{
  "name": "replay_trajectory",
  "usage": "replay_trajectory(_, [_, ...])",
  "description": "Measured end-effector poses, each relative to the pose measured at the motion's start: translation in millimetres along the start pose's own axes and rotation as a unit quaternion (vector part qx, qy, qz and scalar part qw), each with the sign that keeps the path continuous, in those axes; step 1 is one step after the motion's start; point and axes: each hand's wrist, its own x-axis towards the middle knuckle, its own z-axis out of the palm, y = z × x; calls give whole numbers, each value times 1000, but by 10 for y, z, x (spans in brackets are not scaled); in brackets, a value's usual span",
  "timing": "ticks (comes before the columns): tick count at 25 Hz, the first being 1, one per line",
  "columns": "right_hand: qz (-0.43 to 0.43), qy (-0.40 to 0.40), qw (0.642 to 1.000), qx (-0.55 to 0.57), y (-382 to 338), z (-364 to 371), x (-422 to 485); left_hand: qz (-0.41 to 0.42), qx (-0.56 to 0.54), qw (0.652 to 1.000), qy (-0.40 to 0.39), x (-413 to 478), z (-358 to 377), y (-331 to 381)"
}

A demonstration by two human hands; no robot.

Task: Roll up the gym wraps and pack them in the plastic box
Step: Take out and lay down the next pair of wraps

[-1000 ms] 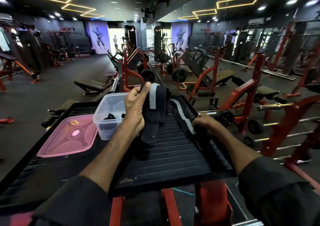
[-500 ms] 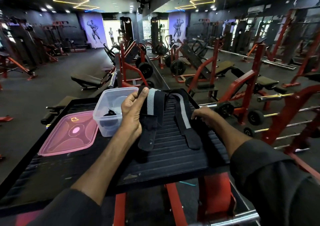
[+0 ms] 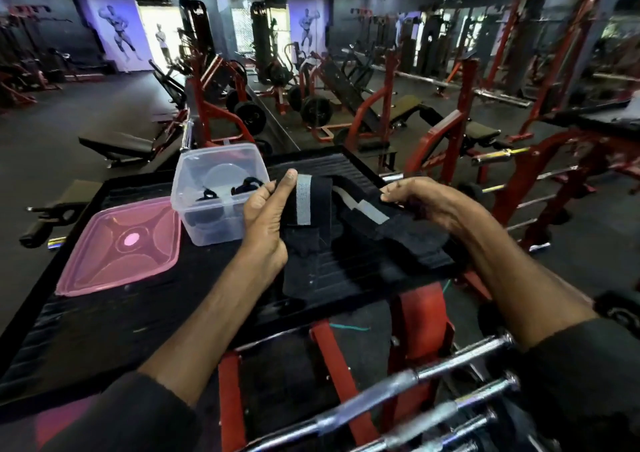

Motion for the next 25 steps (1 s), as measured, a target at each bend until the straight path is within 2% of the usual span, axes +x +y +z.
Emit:
replay_trajectory(3, [23,-25,998,-46,430,82,-265,-50,-24,998,5,-156,-107,-96])
replay_trajectory(7, [-3,-31,972,-235,689,92,-482,-94,-22,995,-5,-388,-253,-219])
replay_trajectory(10, [-31,88,934,-344,519,78,-456,-97,-21,995,5,-466,-302,-248])
replay_trajectory(11, [-59,113,928,-351,431,126,-390,-96,-22,995,12,-477,-310,-232])
replay_trajectory(13, [-130,81,937,-315,247,327,-228,-96,-10,995,11,-493,-367,-233])
replay_trajectory(16, [-165,29,945,-280,78,708,114,-121,99,985,-67,-492,-583,-225])
replay_trajectory(18, [-134,20,948,-289,103,831,461,-117,224,958,-136,-443,-764,-202])
replay_trajectory(22, [-98,53,929,-353,183,911,1021,-101,398,893,-185,-265,-974,-83])
replay_trajectory(25, [-108,30,893,-436,244,943,1304,-60,567,792,-221,-52,-994,60])
